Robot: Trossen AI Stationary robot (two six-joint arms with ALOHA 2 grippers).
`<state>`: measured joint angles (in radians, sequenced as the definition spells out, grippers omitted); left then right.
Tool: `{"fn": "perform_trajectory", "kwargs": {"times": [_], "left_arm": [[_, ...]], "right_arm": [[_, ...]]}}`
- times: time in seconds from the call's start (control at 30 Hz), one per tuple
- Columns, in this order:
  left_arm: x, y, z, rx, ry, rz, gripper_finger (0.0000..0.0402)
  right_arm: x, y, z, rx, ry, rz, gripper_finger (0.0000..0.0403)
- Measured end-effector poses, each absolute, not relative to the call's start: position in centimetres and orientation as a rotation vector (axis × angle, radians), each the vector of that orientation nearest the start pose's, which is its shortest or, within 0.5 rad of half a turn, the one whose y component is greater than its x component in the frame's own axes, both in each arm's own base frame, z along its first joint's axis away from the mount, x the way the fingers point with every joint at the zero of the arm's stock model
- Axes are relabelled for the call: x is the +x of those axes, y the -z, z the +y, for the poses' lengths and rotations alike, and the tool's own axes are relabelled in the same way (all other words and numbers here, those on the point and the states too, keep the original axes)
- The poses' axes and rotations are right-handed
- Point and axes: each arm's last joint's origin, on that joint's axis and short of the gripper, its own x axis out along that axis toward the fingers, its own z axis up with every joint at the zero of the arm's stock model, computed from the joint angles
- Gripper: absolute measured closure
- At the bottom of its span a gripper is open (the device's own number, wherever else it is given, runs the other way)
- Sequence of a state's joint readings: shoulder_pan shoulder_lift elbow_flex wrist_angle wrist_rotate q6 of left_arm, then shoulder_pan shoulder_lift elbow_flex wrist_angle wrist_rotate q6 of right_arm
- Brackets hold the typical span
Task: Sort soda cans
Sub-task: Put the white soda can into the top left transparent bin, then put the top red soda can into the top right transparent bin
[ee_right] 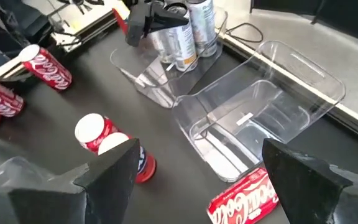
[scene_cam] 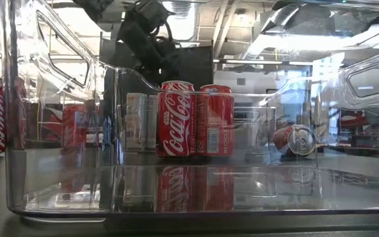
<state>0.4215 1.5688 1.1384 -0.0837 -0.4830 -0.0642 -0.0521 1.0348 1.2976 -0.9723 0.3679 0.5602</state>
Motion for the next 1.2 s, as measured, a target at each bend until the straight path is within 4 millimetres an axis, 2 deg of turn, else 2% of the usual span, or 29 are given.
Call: {"fn": "perform_trajectory", "kwargs": {"times": [0.1, 0.2, 0.43, 0.5, 0.67, 0.77, 0.87, 1.0, 1.2], "left_arm": [[30.9, -28.8, 15.7, -0.112, -0.931, 0.522, 0.0084], [30.5, -31.3, 15.6, -0.242, -0.958, 0.560, 0.0084], [28.3, -39.7, 13.2, -0.573, -0.898, 0.621, 0.0084], [27.6, -42.1, 12.5, -0.701, -0.852, 0.585, 0.0084], [26.2, -48.1, 10.8, -0.995, -0.721, 0.329, 0.0084], [25.6, -51.1, 9.3, -0.967, -0.657, 0.205, 0.0084], [25.0, -52.5, 7.7, -0.852, -0.639, 0.178, 0.0084], [24.6, -52.7, 6.3, -0.753, -0.699, 0.189, 0.0084], [23.7, -52.3, 6.5, -0.762, -0.860, 0.175, 0.0084]], "right_arm": [[17.7, -39.1, -2.3, 0.436, 0.615, 0.553, 0.0049], [17.6, -39.2, -2.8, 0.450, 0.696, 0.518, 0.0049], [17.4, -39.6, -5.1, 0.480, 0.832, 0.421, 0.0049], [17.3, -39.8, -5.8, 0.474, 0.880, 0.396, 0.0049], [16.5, -39.8, -7.6, 0.427, 0.995, 0.401, 0.0049], [15.8, -39.4, -8.3, 0.413, 1.050, 0.460, 0.0049], [15.4, -39.0, -9.5, 0.394, 1.147, 0.494, 0.0049], [15.2, -38.4, -11.4, 0.396, 1.252, 0.528, 0.0049], [16.4, -37.5, -12.1, 0.422, 1.250, 0.571, 0.0049]]}}
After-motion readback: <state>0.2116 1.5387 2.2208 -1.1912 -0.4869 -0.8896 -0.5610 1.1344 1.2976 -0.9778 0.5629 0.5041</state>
